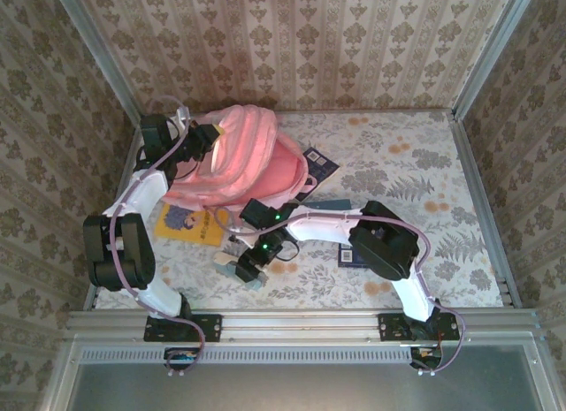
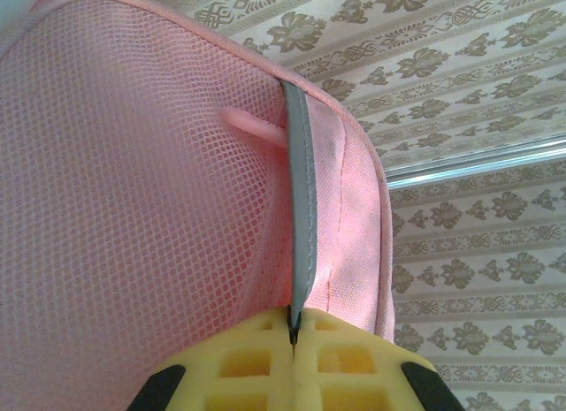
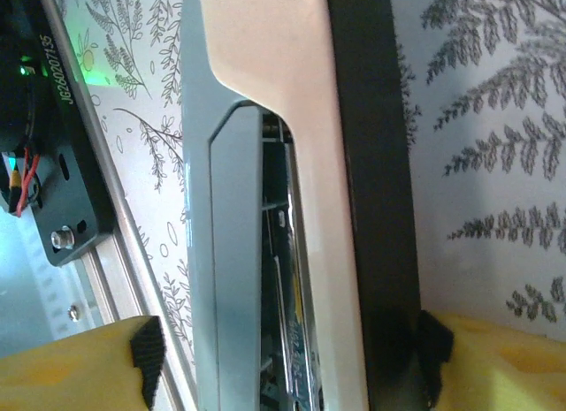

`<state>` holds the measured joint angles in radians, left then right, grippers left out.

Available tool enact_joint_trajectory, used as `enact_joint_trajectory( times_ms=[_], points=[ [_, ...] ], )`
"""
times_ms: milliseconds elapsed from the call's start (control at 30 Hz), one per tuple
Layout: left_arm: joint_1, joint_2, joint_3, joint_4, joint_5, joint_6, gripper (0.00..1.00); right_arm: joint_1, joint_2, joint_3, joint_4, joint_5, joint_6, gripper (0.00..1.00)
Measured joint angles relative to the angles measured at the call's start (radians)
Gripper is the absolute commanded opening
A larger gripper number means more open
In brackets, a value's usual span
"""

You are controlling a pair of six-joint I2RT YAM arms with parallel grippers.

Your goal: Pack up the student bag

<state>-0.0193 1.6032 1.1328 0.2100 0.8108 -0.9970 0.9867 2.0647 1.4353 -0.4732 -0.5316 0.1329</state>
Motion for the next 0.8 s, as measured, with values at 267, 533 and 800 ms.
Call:
enact_joint_trajectory(
  times_ms=[267, 533, 800],
  points=[
    [0.000, 0.000, 0.000, 0.000, 0.000, 0.003, 0.00, 0.000, -0.003, -0.005, 0.005, 0.000, 0.002, 0.43],
    [0.000, 0.000, 0.000, 0.000, 0.000, 0.003, 0.00, 0.012, -0.003, -0.004, -0.002, 0.066, -0.009, 0.40],
    [0.000, 0.000, 0.000, 0.000, 0.000, 0.003, 0.00, 0.055, -0.003, 0.010, -0.016, 0.189, -0.032, 0.30]
  ],
)
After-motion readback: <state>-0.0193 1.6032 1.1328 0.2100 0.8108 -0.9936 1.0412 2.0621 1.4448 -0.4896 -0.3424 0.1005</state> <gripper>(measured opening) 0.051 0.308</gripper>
